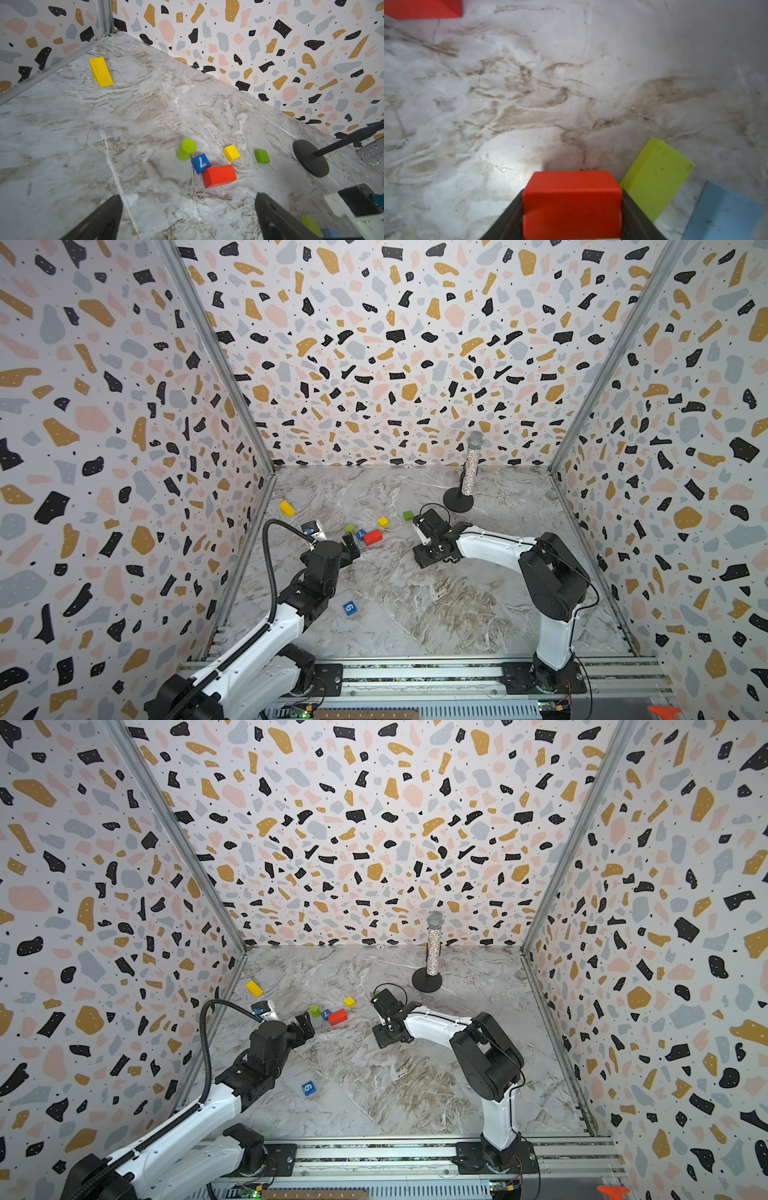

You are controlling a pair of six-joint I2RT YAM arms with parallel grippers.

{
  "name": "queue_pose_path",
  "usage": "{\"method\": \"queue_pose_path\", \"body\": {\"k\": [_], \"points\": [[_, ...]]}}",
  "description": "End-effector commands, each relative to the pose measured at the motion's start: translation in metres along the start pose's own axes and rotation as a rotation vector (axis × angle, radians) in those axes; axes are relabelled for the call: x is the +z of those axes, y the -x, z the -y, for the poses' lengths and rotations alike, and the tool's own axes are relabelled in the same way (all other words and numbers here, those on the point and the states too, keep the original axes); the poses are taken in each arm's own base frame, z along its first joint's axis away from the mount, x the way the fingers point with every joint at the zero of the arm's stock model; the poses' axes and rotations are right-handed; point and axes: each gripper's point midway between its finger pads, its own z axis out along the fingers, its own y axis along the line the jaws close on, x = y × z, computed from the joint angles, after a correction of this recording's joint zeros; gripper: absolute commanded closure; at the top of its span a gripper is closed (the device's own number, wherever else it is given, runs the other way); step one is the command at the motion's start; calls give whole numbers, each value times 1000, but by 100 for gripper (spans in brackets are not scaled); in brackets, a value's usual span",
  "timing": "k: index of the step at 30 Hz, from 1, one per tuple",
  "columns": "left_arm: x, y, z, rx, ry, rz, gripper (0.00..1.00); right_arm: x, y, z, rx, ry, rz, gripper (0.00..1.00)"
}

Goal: Build the wood block tower
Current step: 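Carry the red brick with the right gripper toward the lime and light-blue bars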

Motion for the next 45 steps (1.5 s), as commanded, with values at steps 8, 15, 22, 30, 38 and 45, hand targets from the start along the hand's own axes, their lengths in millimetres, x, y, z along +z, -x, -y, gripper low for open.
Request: {"method": "queue_pose_path", "body": {"k": [8,15,22,30,38,45], "points": [[2,-2,6,-15,-28,-2,0,-13,-6,44,43,-74,10,65],[1,-6,3,-8,-18,-8,0,-22,-7,49,33,-88,14,65],[-6,-1,-2,1,-5,9,0,-41,-8,15,-50,-79,37,64],[-10,3,-9,26,45,0,0,-46,-15,-2,20,-50,49,65],[-12,5,-1,-17,-12,-1,0,-48,-25,6,106,-126,38,63],[-12,7,-17,-66,83,14,0,-39,-31,9,178,-135,9,60]]}}
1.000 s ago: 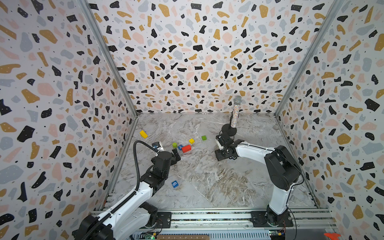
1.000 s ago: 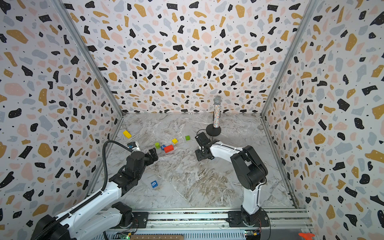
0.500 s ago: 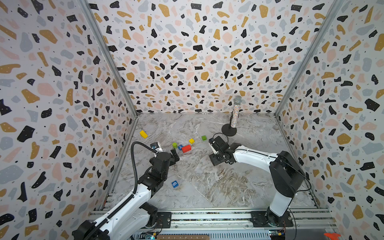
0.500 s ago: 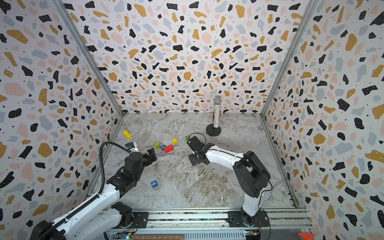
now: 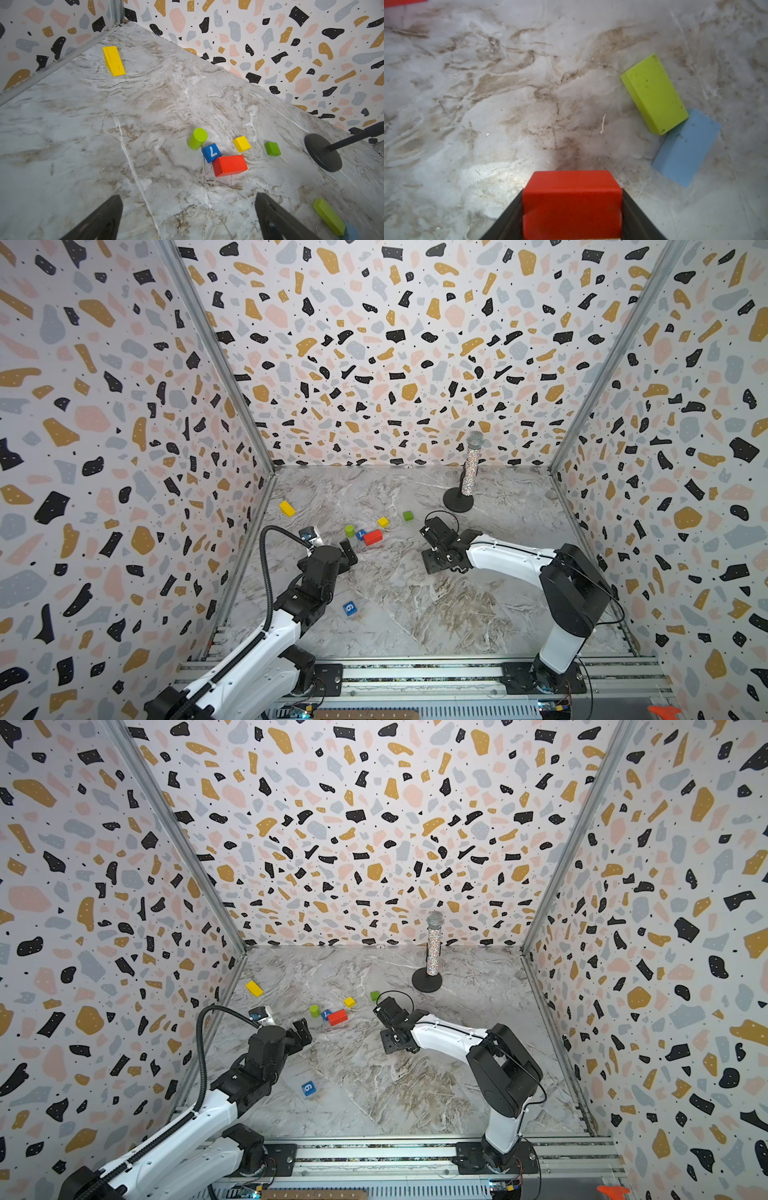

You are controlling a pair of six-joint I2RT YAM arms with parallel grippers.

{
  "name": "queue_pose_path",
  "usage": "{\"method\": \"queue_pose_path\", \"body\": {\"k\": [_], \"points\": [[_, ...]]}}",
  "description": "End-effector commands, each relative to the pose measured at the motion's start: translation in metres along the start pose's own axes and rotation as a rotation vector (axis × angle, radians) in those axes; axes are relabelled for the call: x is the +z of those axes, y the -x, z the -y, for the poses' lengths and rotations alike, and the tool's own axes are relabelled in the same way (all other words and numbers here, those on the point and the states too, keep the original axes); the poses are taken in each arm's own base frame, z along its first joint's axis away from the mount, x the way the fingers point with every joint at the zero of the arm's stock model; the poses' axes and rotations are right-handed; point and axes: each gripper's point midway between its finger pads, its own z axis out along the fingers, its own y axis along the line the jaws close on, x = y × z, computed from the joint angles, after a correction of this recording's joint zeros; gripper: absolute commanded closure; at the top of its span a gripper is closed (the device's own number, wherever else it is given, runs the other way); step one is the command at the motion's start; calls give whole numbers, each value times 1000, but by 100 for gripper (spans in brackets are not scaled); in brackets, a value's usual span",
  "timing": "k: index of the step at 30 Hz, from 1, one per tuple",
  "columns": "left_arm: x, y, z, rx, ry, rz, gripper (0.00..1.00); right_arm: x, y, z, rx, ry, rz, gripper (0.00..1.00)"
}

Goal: Build the wood block tower
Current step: 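Carry the red brick with the right gripper toward the lime and light-blue bars, then lower the red brick onto the table and open the right gripper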

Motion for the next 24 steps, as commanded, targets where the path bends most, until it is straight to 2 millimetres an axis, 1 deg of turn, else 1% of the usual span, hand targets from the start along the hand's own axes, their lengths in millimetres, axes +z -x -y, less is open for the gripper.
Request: {"method": "queue_pose_path", "body": {"k": [1,4,9,11,13,15,18,20,21,24], "points": [[-2,13,-2,-68,35,36,0,-4,2,5,75,-28,-1,60],[-1,7,-4,-91,44,12,0,0,5,5,90,-38,-4,60],[2,-3,10,-50,-33,-43,0,8,6,9,109,-50,-16,59],[2,-5,12,-43,-45,-52,0,13,4,10,109,-47,-27,53],[1,-4,12,-37,-47,-50,0,15,2,11,108,-55,-29,50],[0,-3,10,-31,-43,-42,0,14,3,12,107,-57,-21,48],[-3,-1,12,-19,-61,-34,0,13,4,12,108,-57,-11,41],[-4,0,17,-6,-93,-34,0,10,6,12,102,-53,1,27],[-5,1,19,-3,-104,-33,0,9,7,12,100,-51,5,25],[-5,1,23,13,-119,-41,0,2,11,11,93,-40,34,21]]}}
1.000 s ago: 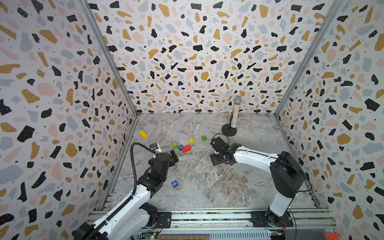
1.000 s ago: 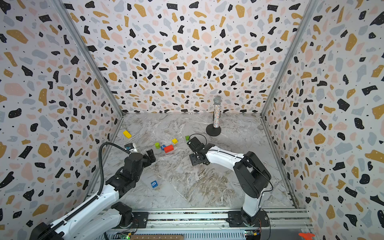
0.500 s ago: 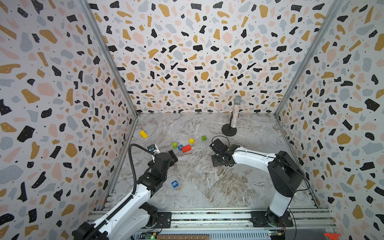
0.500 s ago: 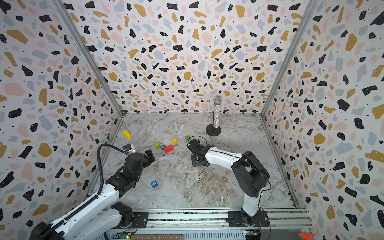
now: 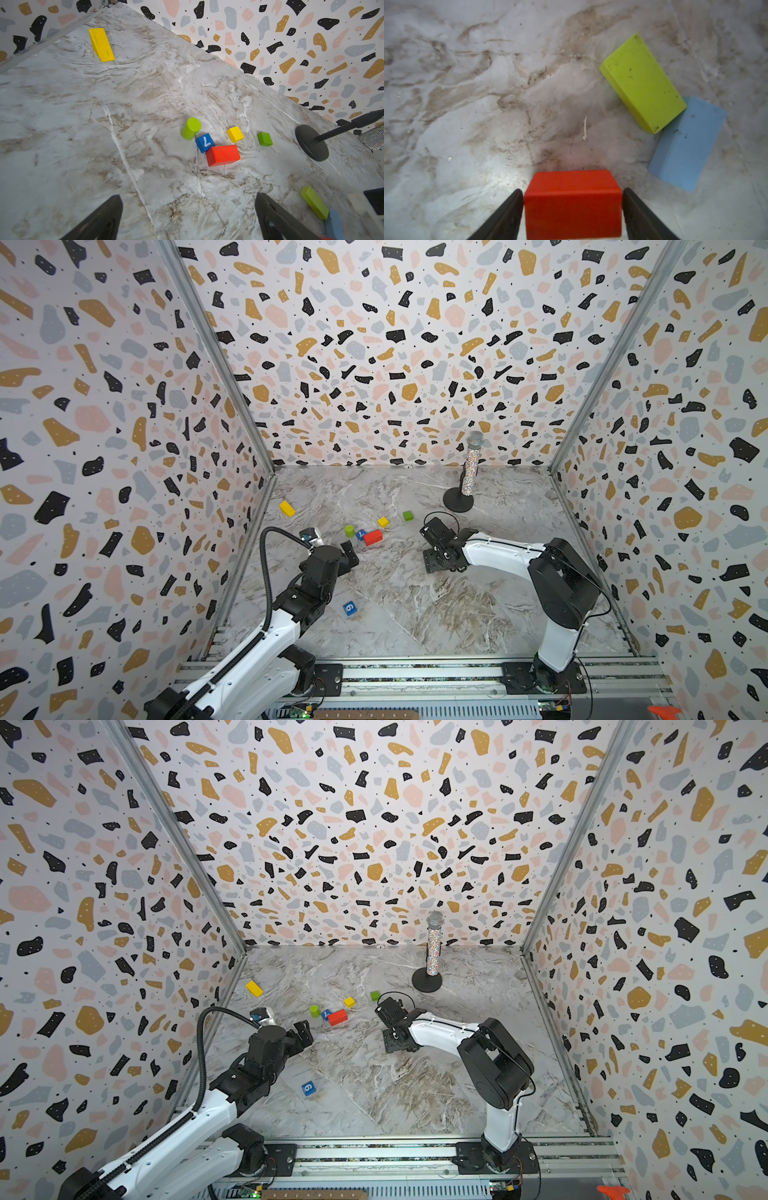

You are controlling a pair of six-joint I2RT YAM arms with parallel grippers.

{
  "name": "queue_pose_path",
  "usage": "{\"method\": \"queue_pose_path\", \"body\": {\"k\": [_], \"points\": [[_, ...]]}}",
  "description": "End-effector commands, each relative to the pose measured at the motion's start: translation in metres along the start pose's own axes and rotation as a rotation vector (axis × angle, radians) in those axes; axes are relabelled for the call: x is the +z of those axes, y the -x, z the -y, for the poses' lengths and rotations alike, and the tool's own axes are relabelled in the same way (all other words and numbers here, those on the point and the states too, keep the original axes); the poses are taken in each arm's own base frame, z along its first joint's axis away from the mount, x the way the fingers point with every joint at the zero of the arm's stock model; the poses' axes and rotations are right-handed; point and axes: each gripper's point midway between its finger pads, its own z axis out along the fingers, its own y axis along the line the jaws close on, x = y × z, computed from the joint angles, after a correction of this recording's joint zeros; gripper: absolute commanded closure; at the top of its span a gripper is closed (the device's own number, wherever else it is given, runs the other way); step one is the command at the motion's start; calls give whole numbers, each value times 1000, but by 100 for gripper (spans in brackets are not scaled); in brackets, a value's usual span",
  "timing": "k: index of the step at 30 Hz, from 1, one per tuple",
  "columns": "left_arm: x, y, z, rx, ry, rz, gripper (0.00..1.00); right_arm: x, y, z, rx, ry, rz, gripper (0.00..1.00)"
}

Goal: Build the wood block tower
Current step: 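Lower the red brick onto the table and open the right gripper, then reach the left gripper to the other red brick while the right gripper withdraws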

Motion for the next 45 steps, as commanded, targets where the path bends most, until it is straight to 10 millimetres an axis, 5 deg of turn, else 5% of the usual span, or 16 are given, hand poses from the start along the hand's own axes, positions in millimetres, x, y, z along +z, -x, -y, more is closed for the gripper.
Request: {"method": "queue_pose_path", "body": {"k": [1,12,16,24,34,45], "points": [[-2,11,15,31,-52,15,0,-21,14,1,4,11,68,19],[13,6,37,129,-56,-125,25,-84,38,-1,-17,179,234,14],[22,8,44,179,-34,-166,33,-95,39,15,19,282,266,14],[54,-2,48,210,43,-244,23,-99,36,47,75,352,328,14],[89,-11,61,224,69,-289,2,-108,36,75,191,414,466,1],[125,-31,77,151,121,-336,9,-138,37,86,247,432,606,0]]}}
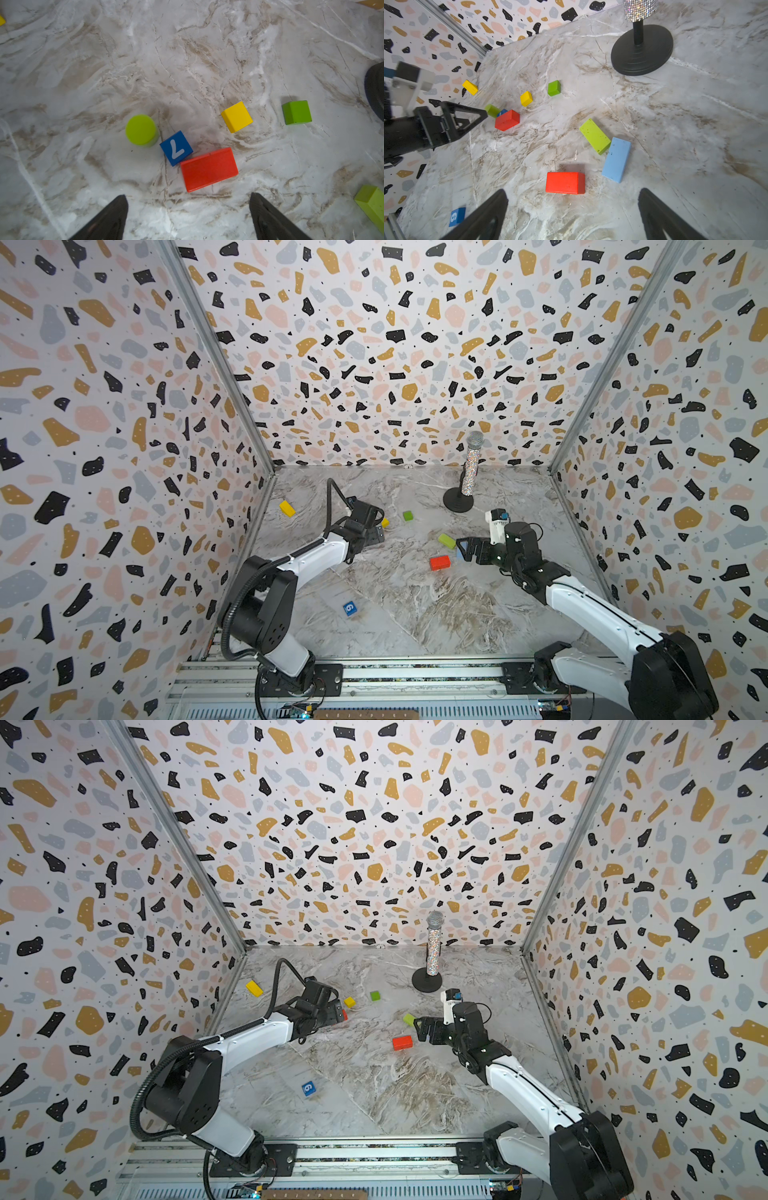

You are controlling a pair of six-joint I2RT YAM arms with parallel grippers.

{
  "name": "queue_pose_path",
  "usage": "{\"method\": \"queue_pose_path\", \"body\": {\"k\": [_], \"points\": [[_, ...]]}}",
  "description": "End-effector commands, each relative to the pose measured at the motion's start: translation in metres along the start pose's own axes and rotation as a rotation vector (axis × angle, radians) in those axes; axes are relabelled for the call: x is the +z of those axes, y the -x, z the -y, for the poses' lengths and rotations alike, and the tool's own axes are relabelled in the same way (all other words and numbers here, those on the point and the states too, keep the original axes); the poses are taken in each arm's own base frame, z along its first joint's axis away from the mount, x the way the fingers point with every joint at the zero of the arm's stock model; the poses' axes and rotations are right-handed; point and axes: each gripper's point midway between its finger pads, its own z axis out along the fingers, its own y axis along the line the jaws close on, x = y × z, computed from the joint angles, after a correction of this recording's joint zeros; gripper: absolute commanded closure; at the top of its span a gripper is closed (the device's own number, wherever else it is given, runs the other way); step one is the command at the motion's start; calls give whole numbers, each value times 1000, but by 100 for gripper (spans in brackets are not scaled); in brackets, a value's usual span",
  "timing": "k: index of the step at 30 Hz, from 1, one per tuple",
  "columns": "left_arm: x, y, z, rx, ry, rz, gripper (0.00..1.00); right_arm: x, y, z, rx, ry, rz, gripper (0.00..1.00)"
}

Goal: Build the wood block tower
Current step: 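Reach the left gripper to the other red brick while the right gripper withdraws, then close the left gripper on the red brick beside the blue 7 cube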

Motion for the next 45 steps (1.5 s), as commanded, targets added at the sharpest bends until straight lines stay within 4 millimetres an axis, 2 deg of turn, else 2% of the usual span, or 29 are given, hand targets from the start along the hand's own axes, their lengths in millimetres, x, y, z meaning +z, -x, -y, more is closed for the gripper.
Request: {"method": "queue_pose_path", "body": {"k": [1,6,14,21,27,35,45], "points": [[4,11,15,-45,-4,19,10,-10,18,-6,17,20,84,1],[20,10,21,-33,26,-13,10,-22,23,-12,20,61,146,1],[32,9,30,-29,22,-40,11,-20,19,-14,29,82,132,1],[37,3,24,-21,48,-50,12,-21,19,-14,35,84,136,3],[42,-6,20,-18,56,-64,18,-18,16,-13,41,87,126,4],[45,-11,11,-7,92,-66,18,-19,15,-15,42,95,119,4],[53,-14,15,-16,91,-83,21,-20,14,-16,47,104,117,4]]}}
